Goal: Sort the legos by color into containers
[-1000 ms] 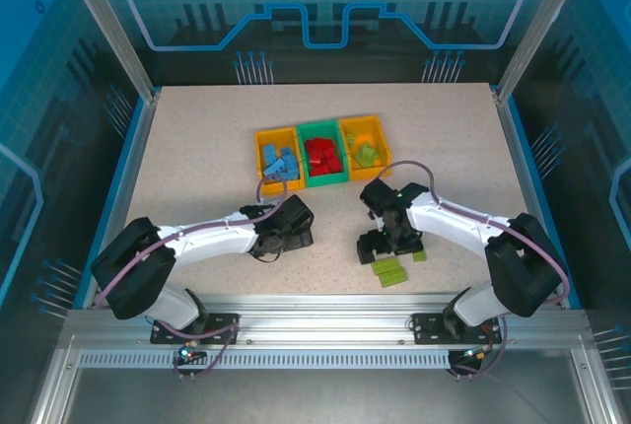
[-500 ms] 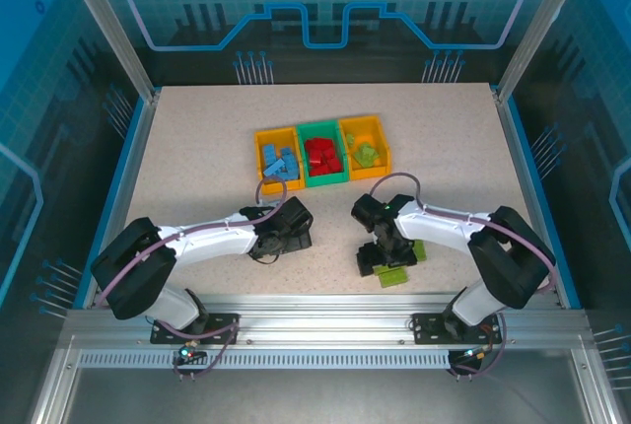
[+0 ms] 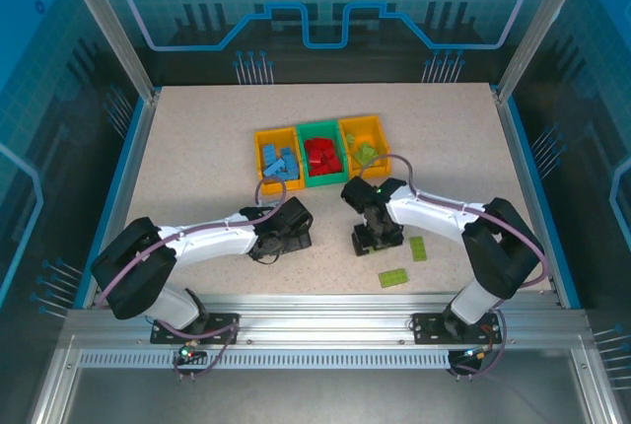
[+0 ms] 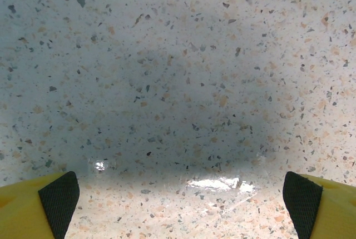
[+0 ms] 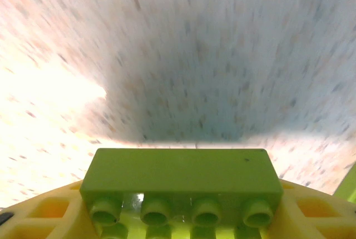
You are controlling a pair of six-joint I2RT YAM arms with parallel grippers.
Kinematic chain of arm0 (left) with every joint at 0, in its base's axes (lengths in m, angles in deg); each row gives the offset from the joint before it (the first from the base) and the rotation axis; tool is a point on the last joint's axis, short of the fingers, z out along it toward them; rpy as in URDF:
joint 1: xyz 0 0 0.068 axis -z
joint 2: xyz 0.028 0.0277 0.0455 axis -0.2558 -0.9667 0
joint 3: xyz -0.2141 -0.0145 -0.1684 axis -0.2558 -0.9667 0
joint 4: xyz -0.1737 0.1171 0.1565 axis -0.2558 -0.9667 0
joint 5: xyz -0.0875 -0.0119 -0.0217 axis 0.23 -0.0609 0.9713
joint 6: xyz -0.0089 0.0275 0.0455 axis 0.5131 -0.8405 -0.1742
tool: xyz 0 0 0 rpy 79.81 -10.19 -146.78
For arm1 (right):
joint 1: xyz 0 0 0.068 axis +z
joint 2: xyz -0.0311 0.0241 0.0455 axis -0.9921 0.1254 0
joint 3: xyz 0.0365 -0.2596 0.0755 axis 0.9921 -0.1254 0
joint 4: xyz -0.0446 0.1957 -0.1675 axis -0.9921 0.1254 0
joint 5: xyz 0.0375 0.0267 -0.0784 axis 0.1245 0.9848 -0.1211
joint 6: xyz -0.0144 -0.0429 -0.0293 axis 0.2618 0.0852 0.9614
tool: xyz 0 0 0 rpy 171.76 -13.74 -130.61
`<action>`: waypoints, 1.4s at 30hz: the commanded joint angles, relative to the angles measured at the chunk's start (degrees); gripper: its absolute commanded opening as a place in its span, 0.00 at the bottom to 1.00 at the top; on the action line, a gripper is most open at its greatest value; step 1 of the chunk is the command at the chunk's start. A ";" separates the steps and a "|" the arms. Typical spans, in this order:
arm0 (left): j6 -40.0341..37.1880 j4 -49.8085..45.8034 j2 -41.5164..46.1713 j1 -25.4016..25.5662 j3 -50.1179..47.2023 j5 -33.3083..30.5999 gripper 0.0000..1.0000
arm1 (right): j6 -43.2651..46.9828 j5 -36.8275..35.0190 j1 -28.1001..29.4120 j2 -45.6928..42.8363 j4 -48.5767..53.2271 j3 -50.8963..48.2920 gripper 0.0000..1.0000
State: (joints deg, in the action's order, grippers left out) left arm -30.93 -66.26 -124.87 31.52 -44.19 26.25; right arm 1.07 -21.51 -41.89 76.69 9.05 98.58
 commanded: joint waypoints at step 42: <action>0.65 0.52 0.07 1.82 -0.52 -0.40 0.99 | 5.97 5.59 -11.65 -9.66 0.37 -1.43 1.00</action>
State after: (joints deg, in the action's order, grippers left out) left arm -30.56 -65.97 -124.65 32.88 -44.60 26.25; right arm 9.38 -15.48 -56.99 71.38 9.22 105.33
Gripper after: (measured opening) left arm 0.989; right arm 0.997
